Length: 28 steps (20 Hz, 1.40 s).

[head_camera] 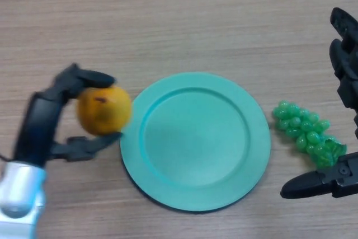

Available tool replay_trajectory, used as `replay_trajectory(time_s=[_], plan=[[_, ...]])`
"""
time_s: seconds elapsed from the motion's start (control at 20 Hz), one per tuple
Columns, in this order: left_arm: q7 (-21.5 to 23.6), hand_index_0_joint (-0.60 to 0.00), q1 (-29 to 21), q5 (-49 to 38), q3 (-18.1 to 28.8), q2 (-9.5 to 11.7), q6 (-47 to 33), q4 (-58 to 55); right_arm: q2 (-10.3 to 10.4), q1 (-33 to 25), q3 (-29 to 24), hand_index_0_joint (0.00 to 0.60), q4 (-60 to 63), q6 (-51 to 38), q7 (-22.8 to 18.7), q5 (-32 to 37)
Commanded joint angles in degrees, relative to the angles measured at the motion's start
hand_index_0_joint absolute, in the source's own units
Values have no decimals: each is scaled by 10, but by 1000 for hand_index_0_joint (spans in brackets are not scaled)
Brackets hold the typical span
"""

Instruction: Pick up the yellow pear and place it on the plate

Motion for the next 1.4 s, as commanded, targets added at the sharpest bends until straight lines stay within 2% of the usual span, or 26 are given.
replay_trajectory(time_s=[0.05,0.15,0.25,0.4,0.5,0.55,0.6,0.65,0.8,1.0,1.1,1.15,1.25,1.35,1.4], plan=[[-20,-600,-23,8,-39,-16,13,-50,-3,-6,-22,0,-41,-50,-14,20],[39,-600,-48,33,-71,-25,18,-7,-1,4,-26,0,-43,-59,-14,23],[50,-600,-61,58,-100,-28,62,23,1,8,-31,0,-42,-62,-15,25],[86,-600,-76,15,-123,-28,75,48,-2,3,-37,0,-49,-50,-18,22],[92,-401,-79,21,-128,-28,75,54,-2,4,-39,0,-51,-50,-16,22],[96,-250,-82,35,-133,-28,80,61,-1,6,-41,0,-53,-48,-14,22],[98,-151,-84,44,-136,-28,89,67,-1,7,-45,0,-56,-46,-12,25],[97,0,-87,58,-141,-29,115,72,0,9,-53,0,-62,-40,-8,30],[90,0,-81,48,-128,-29,158,29,-1,5,-43,0,-59,-43,-9,17],[77,0,-68,-8,-77,-29,222,-80,-5,-11,-32,0,-55,-30,-15,12],[41,0,-48,-7,-48,-27,244,-150,-7,-21,-28,0,-48,-23,-21,21],[15,0,-32,-9,-31,-19,253,-198,-9,-24,-23,0,-41,-28,-21,22],[-8,0,-9,-32,0,-6,249,-264,-14,-33,-24,0,-30,-25,-17,27],[-50,0,19,-99,43,4,289,-346,-20,-38,-23,0,-18,-30,-4,30],[-52,0,23,-143,63,4,303,-365,-19,-40,-26,0,-14,-31,0,36]])
